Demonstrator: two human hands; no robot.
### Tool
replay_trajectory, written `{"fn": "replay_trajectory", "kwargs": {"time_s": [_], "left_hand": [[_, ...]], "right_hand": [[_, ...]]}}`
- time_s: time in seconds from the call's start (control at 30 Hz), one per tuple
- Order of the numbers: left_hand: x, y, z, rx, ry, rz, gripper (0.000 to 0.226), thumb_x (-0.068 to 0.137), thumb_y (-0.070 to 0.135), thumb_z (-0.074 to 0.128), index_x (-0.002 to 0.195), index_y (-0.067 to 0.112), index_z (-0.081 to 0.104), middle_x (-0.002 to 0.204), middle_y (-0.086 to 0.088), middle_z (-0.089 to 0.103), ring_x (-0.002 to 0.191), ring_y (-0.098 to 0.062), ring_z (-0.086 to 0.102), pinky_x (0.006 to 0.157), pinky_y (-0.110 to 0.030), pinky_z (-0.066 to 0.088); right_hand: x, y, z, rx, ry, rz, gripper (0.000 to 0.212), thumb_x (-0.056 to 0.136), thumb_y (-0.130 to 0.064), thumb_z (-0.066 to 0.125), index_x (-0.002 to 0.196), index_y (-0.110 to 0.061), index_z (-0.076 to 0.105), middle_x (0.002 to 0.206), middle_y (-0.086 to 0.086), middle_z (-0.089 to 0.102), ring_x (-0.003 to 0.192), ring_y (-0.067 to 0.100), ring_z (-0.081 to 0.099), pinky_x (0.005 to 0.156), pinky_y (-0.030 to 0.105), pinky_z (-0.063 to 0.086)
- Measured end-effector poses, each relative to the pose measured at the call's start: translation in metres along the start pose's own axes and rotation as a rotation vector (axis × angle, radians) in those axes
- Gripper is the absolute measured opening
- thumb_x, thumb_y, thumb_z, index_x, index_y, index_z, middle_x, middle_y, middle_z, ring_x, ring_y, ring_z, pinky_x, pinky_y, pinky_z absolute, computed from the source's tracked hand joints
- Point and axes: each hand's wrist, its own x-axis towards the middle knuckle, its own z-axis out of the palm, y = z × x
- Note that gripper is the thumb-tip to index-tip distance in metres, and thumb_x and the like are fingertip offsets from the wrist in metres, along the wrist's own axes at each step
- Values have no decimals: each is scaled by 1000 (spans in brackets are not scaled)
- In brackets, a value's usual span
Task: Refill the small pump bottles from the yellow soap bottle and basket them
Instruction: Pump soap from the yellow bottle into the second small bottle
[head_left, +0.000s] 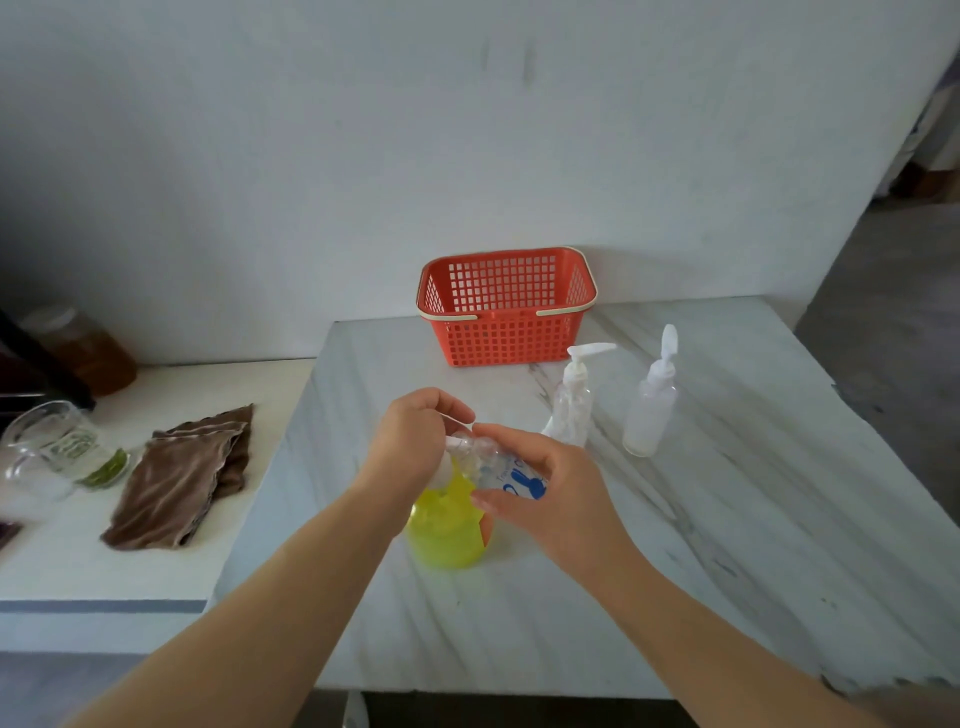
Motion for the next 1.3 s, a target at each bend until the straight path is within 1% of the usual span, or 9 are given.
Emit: {"fn": "replay_trajectory", "kwargs": {"time_s": [0.13, 0.27, 0.47, 0.57, 0.7, 0.8, 0.93, 1.1, 1.3], "left_hand": [[-1, 2, 0, 15, 3, 21, 38, 83, -5, 32, 79, 14, 65, 75, -3, 65, 71, -25, 56, 64, -30, 45], [-3, 7, -3, 7, -23, 29, 36, 84, -6, 34, 81, 14, 63, 72, -3, 66, 68, -21, 55, 64, -28, 43], [-2, 5, -2, -12, -19, 26, 36, 81, -7, 33, 82, 13, 63, 78, -8, 67, 70, -25, 55, 67, -31, 43], [0, 1, 2, -19, -10, 37, 39, 79, -8, 30, 81, 13, 63, 77, -10, 67, 69, -26, 54, 66, -32, 43], [-1, -1, -1, -31, -15, 20, 39, 81, -8, 29, 84, 9, 63, 74, -8, 64, 64, -25, 54, 58, -28, 42], [-1, 0, -1, -30, -17, 11, 38, 82, -7, 30, 82, 11, 63, 73, -7, 64, 66, -25, 55, 59, -28, 42], [-2, 4, -1, -39, -14, 7, 35, 84, -5, 35, 76, 13, 64, 74, -8, 65, 70, -26, 56, 65, -31, 45], [-2, 8, -6, -56, -28, 18, 32, 85, -6, 38, 79, 13, 63, 82, -12, 68, 69, -21, 57, 64, -27, 46], [0, 3, -4, -43, -59, -14, 38, 86, -7, 33, 79, 13, 64, 80, -9, 66, 67, -23, 57, 58, -26, 44]], "right_hand": [[0, -4, -2, -19, 18, -10, 53, 70, -11, 81, 117, -31, 67, 106, -6, 71, 98, 9, 67, 87, 28, 55], [-1, -8, -3, -13, 17, -27, 52, 70, -12, 81, 114, -36, 66, 104, -6, 72, 96, 8, 67, 85, 24, 54], [0, -2, 2, 30, -10, -12, 53, 70, -17, 77, 120, -30, 66, 104, -5, 72, 98, 11, 68, 87, 29, 55], [0, 2, 0, 29, -14, 2, 54, 71, -12, 79, 120, -29, 66, 105, -5, 72, 98, 11, 68, 89, 31, 55], [0, 1, 0, 8, -24, 1, 53, 72, -9, 79, 119, -29, 66, 104, -7, 72, 97, 8, 67, 87, 24, 54], [1, -2, 1, 4, -19, 1, 53, 72, -7, 80, 118, -29, 67, 103, -7, 72, 96, 7, 68, 86, 22, 53], [1, -5, -2, 4, -7, -22, 52, 73, -8, 79, 119, -28, 66, 105, -5, 72, 97, 9, 68, 86, 24, 54], [1, -6, 2, 7, -15, -35, 53, 72, -17, 78, 122, -29, 65, 107, -5, 72, 100, 13, 68, 89, 32, 55], [2, -2, 3, 18, -23, -11, 53, 72, -7, 79, 120, -26, 66, 106, -5, 72, 97, 10, 68, 88, 28, 55]]}}
